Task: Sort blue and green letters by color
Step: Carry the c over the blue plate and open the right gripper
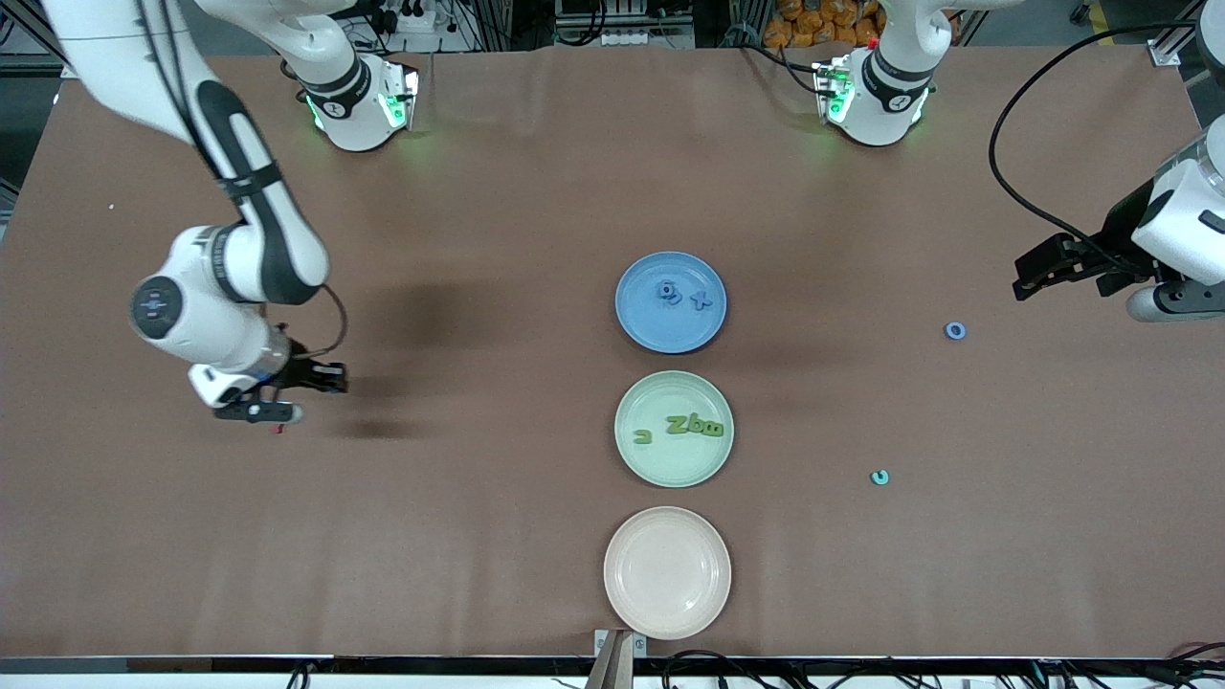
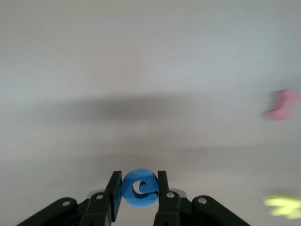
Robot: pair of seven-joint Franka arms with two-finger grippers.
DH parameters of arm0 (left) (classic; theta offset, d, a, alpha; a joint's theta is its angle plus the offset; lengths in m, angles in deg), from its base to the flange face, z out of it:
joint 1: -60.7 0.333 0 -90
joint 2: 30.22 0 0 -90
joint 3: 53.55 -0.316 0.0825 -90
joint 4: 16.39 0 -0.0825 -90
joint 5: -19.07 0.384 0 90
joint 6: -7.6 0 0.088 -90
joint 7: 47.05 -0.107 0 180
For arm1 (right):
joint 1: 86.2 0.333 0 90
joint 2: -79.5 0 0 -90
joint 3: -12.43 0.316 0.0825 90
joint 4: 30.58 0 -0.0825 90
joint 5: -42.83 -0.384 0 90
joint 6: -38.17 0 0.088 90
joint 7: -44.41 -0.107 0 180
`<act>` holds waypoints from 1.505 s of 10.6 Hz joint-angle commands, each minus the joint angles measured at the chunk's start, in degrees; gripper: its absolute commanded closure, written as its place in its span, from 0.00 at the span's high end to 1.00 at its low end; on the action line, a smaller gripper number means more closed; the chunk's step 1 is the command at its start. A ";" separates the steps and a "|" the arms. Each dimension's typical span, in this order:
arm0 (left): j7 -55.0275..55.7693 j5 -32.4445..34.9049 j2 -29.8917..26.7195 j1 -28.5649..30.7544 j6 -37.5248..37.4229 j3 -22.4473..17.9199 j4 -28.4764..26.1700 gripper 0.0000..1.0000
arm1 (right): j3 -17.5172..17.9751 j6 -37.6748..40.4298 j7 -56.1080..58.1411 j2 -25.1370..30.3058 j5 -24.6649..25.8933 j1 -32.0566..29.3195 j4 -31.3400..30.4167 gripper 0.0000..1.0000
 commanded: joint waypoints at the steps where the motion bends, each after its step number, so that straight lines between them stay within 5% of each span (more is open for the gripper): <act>1: -1.38 -0.99 0.30 0.19 -0.78 -0.20 1.20 1.00 | -0.31 0.72 -20.60 -0.15 -1.73 14.93 4.73 0.12; 4: -1.73 -0.99 0.39 0.19 -0.78 -0.20 1.20 1.00 | -0.31 0.72 -34.43 -3.21 -1.73 27.43 11.68 0.13; 9: -1.73 -0.99 0.39 0.19 -0.78 -0.20 1.20 1.00 | -0.31 0.28 -42.80 -16.92 -1.73 43.00 29.60 0.13; 11: -1.73 -0.99 0.39 0.19 -0.78 -0.20 1.20 1.00 | -0.31 -0.07 -43.34 -17.82 -1.65 46.18 30.33 0.16; 12: -1.73 -0.99 0.39 0.19 -0.78 -0.20 1.20 1.00 | -0.31 -0.07 -43.78 -17.99 -1.73 46.89 30.33 0.37; 13: -1.73 -0.99 0.39 0.19 -0.78 -0.20 1.20 1.00 | -0.31 0.10 -45.87 -18.00 -1.47 47.59 30.07 0.99; 16: -1.73 -0.99 0.39 0.19 -0.78 -0.20 1.20 1.00 | -0.31 1.33 -47.47 -17.38 -1.12 47.33 29.28 1.00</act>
